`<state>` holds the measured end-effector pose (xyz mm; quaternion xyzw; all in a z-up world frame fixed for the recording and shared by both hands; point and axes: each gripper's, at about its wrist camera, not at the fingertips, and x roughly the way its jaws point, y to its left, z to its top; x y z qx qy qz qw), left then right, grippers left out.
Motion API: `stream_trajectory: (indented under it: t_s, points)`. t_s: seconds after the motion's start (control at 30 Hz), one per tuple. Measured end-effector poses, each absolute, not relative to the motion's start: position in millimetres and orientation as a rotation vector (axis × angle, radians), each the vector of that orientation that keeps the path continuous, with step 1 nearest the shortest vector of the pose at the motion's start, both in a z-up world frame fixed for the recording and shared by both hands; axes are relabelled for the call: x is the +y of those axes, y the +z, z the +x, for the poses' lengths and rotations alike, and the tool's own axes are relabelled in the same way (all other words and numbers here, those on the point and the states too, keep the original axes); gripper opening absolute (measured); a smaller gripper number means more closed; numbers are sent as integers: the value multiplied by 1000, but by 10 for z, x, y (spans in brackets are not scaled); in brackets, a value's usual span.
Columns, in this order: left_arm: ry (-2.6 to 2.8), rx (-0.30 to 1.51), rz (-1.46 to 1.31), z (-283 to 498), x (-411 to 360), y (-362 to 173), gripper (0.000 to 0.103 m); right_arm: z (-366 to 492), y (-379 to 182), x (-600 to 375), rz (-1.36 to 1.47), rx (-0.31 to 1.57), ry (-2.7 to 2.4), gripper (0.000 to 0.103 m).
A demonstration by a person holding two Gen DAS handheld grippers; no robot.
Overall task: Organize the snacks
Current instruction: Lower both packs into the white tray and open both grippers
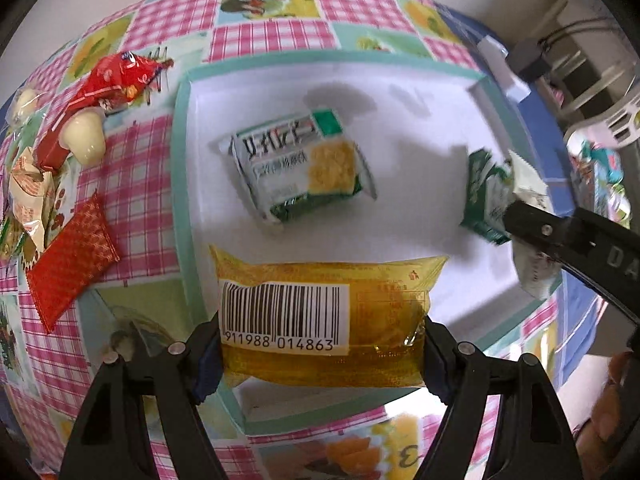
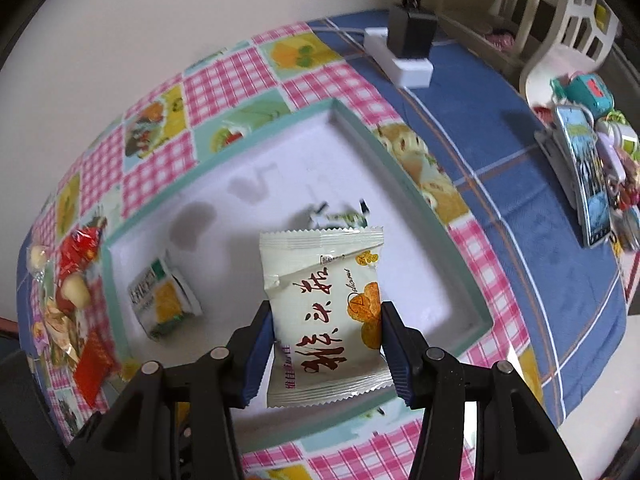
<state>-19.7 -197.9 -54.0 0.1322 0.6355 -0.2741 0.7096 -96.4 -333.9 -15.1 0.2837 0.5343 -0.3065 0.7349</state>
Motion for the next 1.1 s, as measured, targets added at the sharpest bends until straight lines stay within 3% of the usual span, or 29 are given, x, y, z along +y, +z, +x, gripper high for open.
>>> stream_trajectory:
  t_s: [0.53, 0.73, 1.03, 1.1]
  points:
    - [-565, 1359, 276, 67, -1869, -608, 81, -943, -338, -3226, 623, 1235, -631, 55]
    - [-609, 1399, 185, 116, -1793, -517, 86, -941, -175, -3202, 615, 1187, -590, 68]
    - [-642, 1363, 113, 134, -1616, -188, 93, -992, 128, -3197, 603, 1083, -590, 69]
    - [-614, 1348, 88, 194, -1526, -118, 100, -1002, 157, -3206, 605, 1069, -590, 70]
